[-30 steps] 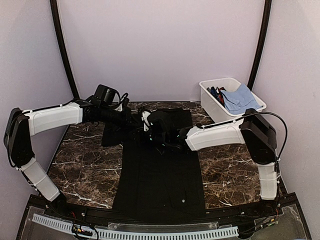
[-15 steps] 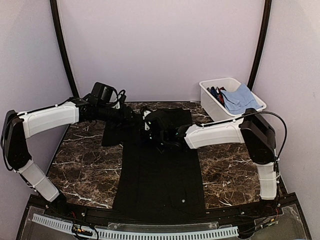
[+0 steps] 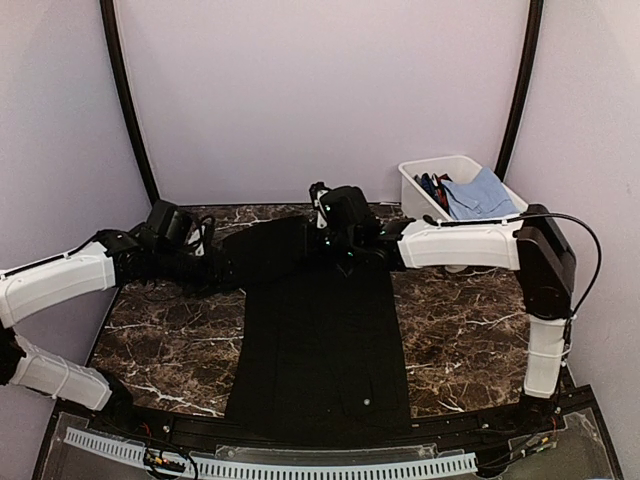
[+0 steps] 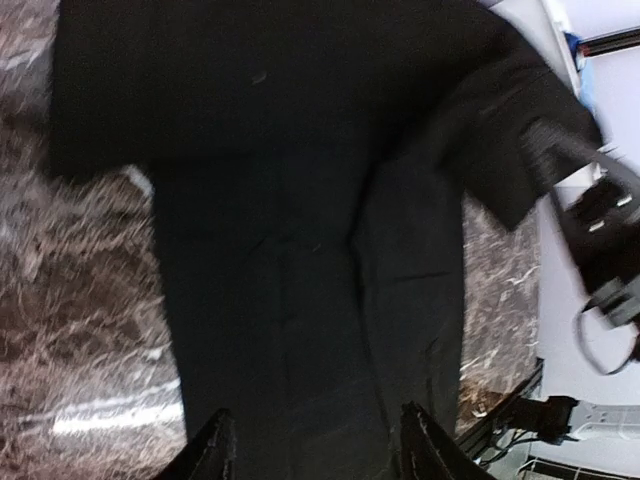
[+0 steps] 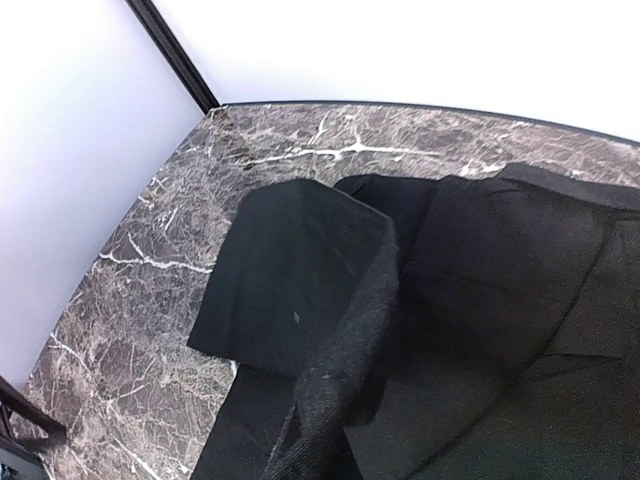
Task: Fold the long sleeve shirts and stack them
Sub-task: Pass from the left arm to the right, then pick up the 1/3-folded shirt from the center of the board.
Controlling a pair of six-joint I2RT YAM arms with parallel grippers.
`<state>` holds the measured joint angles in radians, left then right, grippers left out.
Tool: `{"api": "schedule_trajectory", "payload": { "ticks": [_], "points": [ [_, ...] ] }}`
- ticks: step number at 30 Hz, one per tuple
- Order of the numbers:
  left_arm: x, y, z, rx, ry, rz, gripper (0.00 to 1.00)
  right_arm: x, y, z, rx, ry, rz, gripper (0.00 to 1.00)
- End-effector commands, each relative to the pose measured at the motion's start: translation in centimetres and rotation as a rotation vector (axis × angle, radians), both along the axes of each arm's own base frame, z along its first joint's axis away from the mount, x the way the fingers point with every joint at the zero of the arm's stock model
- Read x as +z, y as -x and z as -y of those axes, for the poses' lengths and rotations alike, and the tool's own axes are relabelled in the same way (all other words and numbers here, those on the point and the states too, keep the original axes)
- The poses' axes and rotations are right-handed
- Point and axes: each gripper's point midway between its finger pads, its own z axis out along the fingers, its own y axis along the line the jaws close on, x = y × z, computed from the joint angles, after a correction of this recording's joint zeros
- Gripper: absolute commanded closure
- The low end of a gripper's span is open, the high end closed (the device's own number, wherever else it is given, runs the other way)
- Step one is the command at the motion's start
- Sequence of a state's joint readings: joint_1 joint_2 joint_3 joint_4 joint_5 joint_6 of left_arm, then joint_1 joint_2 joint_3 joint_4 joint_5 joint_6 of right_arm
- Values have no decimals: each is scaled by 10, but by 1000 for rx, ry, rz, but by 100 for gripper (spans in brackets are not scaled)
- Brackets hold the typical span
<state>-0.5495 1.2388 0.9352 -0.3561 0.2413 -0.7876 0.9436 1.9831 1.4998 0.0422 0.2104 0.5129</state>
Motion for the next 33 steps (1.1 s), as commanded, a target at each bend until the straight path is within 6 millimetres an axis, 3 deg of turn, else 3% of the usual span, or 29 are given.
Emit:
{"api": "schedule_trajectory", "payload": {
  "ticks": [1,9,14,20,25,33],
  "points": [
    [-52,53,-23,21,-118,-164,45,44,-10,18,-6,-39,41,100],
    [-103,139,-44,51,-208,-355,50,69,-16,43,12,-22,70,100],
    [-122,189,-40,-14,-266,-444,57,88,-16,50,24,-32,97,100],
    [-133,227,-29,-82,-296,-514,63,99,-11,54,34,-41,106,100],
    [-145,238,-30,-102,-335,-531,68,107,-6,57,39,-56,110,100],
    [-153,223,-24,-98,-376,-461,71,124,0,62,48,-75,121,100]
  ]
}}
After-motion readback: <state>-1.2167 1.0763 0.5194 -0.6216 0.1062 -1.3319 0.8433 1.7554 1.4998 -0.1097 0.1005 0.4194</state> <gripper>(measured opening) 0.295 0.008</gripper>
